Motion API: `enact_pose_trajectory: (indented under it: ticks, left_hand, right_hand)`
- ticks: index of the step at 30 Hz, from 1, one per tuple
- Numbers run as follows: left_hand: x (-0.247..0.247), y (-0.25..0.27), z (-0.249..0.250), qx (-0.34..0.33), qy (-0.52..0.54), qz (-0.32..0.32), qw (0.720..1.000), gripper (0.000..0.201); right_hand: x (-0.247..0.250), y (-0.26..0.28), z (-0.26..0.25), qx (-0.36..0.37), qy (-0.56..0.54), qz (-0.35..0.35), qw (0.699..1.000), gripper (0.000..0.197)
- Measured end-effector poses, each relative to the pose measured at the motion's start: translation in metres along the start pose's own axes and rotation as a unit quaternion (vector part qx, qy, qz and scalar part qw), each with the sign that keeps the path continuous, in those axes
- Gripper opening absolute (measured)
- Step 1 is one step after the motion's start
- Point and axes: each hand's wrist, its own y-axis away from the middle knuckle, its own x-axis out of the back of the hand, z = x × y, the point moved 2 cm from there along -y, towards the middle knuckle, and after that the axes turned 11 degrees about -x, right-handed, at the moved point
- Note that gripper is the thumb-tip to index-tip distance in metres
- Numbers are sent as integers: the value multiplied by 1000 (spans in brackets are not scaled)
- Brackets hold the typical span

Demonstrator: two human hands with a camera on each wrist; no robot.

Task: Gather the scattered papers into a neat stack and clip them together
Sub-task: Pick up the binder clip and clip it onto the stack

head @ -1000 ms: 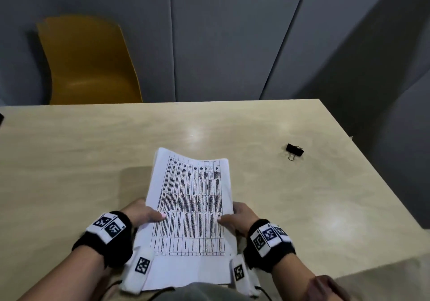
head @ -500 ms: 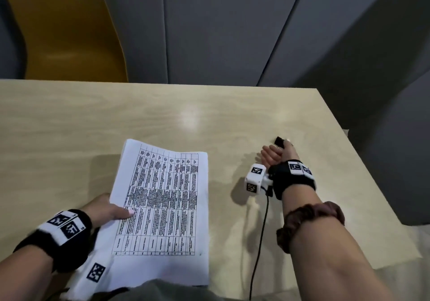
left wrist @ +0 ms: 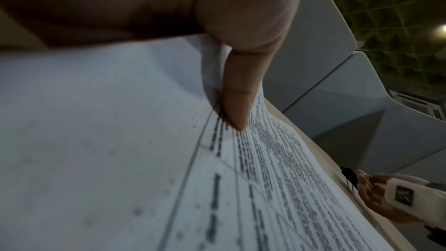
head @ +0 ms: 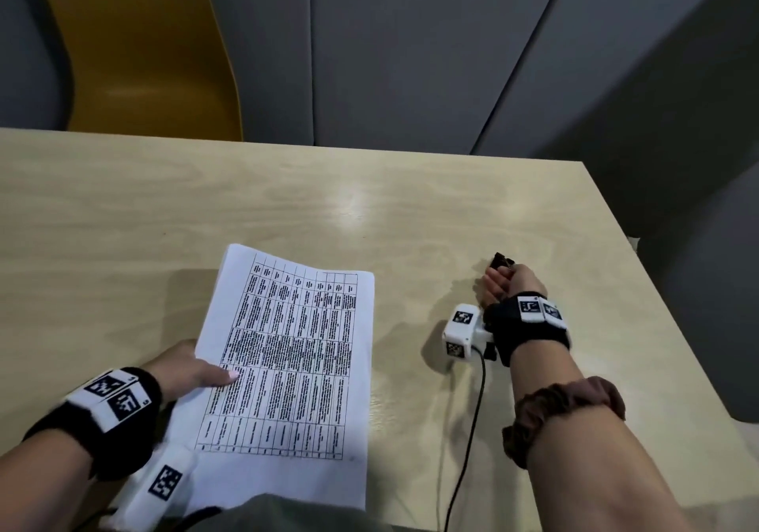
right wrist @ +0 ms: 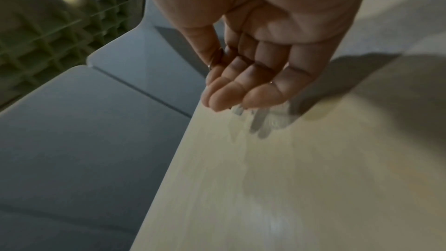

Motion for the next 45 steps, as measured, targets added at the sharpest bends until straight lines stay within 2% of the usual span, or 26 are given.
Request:
enact_pose_trajectory:
  ticks: [3, 6, 8, 9, 10, 12, 13, 14, 15, 16, 17, 19, 21, 23, 25, 28, 30, 32, 34, 36, 37, 39, 40, 42, 43, 45]
  left_hand:
    - [-1, 1, 1, -3, -4, 1, 1000, 39]
    - [-1, 2, -1, -5, -6, -2, 1000, 37]
    - [-1, 2, -1, -7, -1, 1, 1000, 36]
    - [-1, 4, -1, -8, -3, 4, 1000, 37]
    - [-2, 4, -1, -11, -1, 5, 1000, 38]
    - [-1, 6, -2, -21, 3, 4, 1000, 40]
    - [-1, 7, -3, -26, 1, 2, 1000, 39]
    - [-1, 8, -5, -30, 1, 0, 1000, 38]
    - [-2, 10, -6, -34, 2, 1, 999, 36]
    - [-2, 12, -8, -36, 7, 2, 999, 34]
    - [-3, 14, -8, -39, 8, 5, 999, 33]
    - [-2, 17, -12, -45, 4, 11, 999, 34]
    - [-1, 18, -14, -50, -3, 14, 999, 29]
    - [-1, 19, -14, -59, -9, 10, 998, 25]
    - [-1, 20, -15, -64, -8, 5, 998, 33]
    - [1, 18, -18, -63, -12, 4, 998, 47]
    - [2, 19, -19, -61, -14, 4, 998, 48]
    - [1, 19, -18, -63, -15, 7, 998, 42]
    - [0, 21, -16, -69, -15, 3, 998, 37]
    - [0, 22, -18, -73, -4, -2, 997, 42]
    - [0, 21, -19, -76, -5, 0, 997, 50]
    - [1, 18, -25, -80, -1, 1, 997, 66]
    - [1, 16, -28, -76, -1, 2, 997, 67]
    - [2, 16, -29, -75, -1, 5, 997, 66]
    - [2, 17, -28, -76, -2, 5, 997, 64]
    - [1, 19, -29, -78, -6, 5, 997, 62]
  right_hand:
    - [-12, 31, 42, -23, 14, -120, 992, 39]
    - [-21, 79, 94, -15, 119, -156, 980, 41]
    - [-26, 106, 121, 16, 232, -182, 955, 35]
    - [-27, 117, 133, 58, 334, -188, 922, 32]
    - [-29, 123, 142, 117, 453, -183, 865, 30]
    - [-35, 132, 157, 236, 647, -141, 711, 30]
    - [-39, 137, 162, 277, 690, -117, 659, 27]
    - [-43, 143, 167, 308, 703, -99, 633, 24]
    - [-47, 146, 172, 338, 704, -85, 619, 23]
    - [-50, 150, 175, 362, 700, -77, 611, 22]
    - [-52, 150, 177, 374, 690, -76, 616, 20]
    - [-53, 147, 176, 352, 655, -81, 664, 17]
    - [-53, 138, 171, 307, 615, -84, 722, 25]
    - [-51, 132, 166, 245, 581, -84, 771, 29]
    - [-49, 126, 165, 180, 547, -94, 812, 30]
    - [-48, 123, 162, 108, 495, -123, 853, 36]
    - [-51, 124, 156, 85, 481, -150, 859, 39]
    - [-53, 127, 148, 97, 508, -168, 839, 37]
    - [-55, 130, 143, 138, 572, -161, 792, 29]
    - [-56, 133, 142, 173, 662, -140, 715, 27]
    - [-56, 136, 142, 177, 704, -136, 675, 29]
    - [-58, 142, 142, 175, 764, -147, 603, 41]
    - [-59, 146, 141, 176, 782, -156, 576, 46]
    - [-64, 153, 140, 206, 791, -170, 550, 45]
    - [-68, 157, 138, 237, 781, -173, 551, 42]
    - [-77, 164, 130, 318, 736, -166, 574, 36]
